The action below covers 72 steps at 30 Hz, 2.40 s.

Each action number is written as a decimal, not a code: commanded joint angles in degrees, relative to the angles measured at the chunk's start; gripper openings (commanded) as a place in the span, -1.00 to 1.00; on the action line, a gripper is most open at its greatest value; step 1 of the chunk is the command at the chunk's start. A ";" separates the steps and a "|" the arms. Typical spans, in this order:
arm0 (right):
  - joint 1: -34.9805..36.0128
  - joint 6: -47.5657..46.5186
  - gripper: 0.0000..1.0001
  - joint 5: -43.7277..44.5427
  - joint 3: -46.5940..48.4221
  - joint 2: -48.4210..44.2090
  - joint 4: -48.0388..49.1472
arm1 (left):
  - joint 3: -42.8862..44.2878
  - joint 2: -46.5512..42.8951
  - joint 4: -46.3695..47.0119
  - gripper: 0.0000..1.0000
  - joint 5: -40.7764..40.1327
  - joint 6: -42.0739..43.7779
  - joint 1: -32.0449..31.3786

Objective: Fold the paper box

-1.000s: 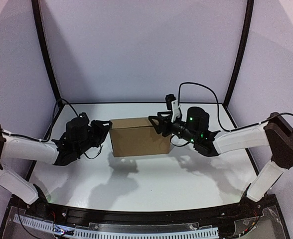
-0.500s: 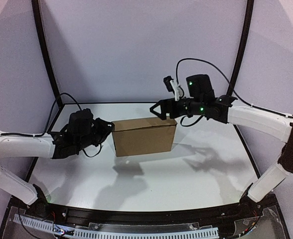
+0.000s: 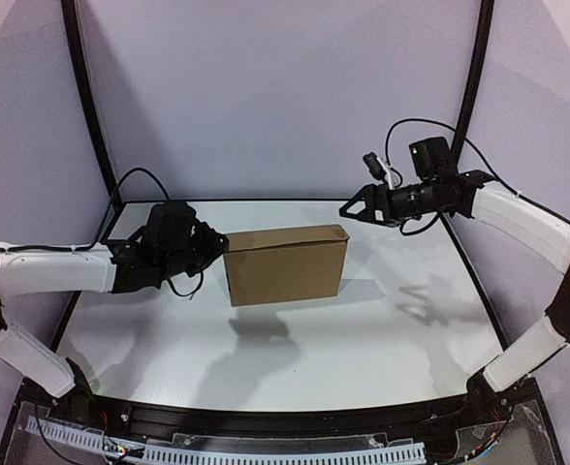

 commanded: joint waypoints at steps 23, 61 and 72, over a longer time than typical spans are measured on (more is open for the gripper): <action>-2.25 9.28 0.30 -4.58 5.88 14.45 -3.81 | -1.26 7.48 -23.64 -0.98 5.41 3.69 -0.97; -3.89 6.67 -0.89 -3.57 -6.71 11.57 0.64 | 2.94 4.16 -21.20 -0.95 5.92 8.87 -0.98; -2.31 -2.06 -0.76 -4.61 -9.76 4.56 -3.65 | 13.46 -10.46 -27.64 0.97 1.04 20.44 -0.97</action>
